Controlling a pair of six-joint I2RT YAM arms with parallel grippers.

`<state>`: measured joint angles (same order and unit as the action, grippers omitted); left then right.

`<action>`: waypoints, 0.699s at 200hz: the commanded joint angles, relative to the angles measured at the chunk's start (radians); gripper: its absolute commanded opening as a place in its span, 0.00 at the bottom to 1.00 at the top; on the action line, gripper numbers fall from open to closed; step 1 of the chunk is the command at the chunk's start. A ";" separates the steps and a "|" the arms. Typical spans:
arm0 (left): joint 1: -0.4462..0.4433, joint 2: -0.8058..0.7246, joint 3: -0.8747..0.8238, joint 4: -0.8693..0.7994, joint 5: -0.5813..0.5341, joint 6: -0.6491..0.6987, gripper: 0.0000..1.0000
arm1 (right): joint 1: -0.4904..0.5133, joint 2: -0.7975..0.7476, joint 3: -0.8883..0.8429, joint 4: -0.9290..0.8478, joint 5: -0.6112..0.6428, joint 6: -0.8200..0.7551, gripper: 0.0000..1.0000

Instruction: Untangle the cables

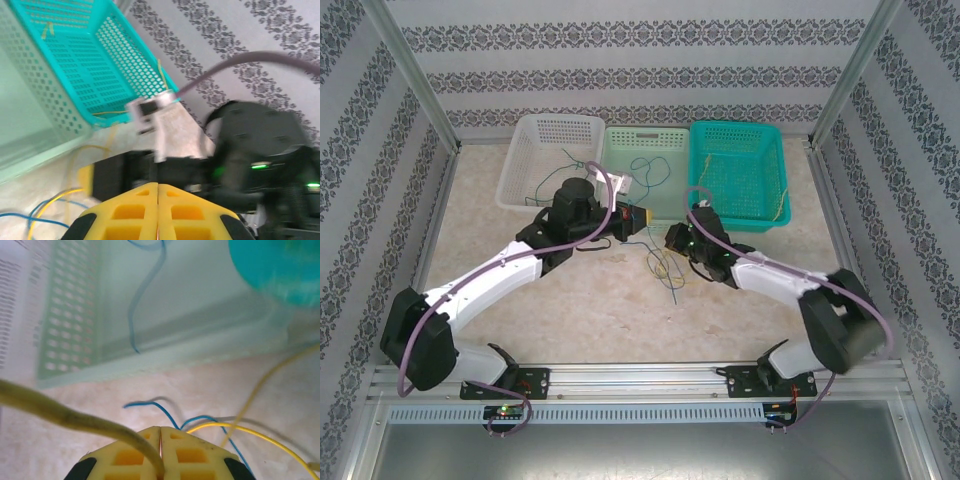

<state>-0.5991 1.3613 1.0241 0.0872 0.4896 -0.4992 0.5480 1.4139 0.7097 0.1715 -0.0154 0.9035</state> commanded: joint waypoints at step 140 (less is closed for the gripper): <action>0.395 -0.418 -0.058 -0.246 -0.166 0.065 0.06 | -0.138 -0.638 -0.107 -0.301 0.207 -0.134 0.00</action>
<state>-0.2329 0.9756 0.9447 -0.1345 0.3569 -0.4442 0.4294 0.8043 0.6235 -0.1020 0.1841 0.7708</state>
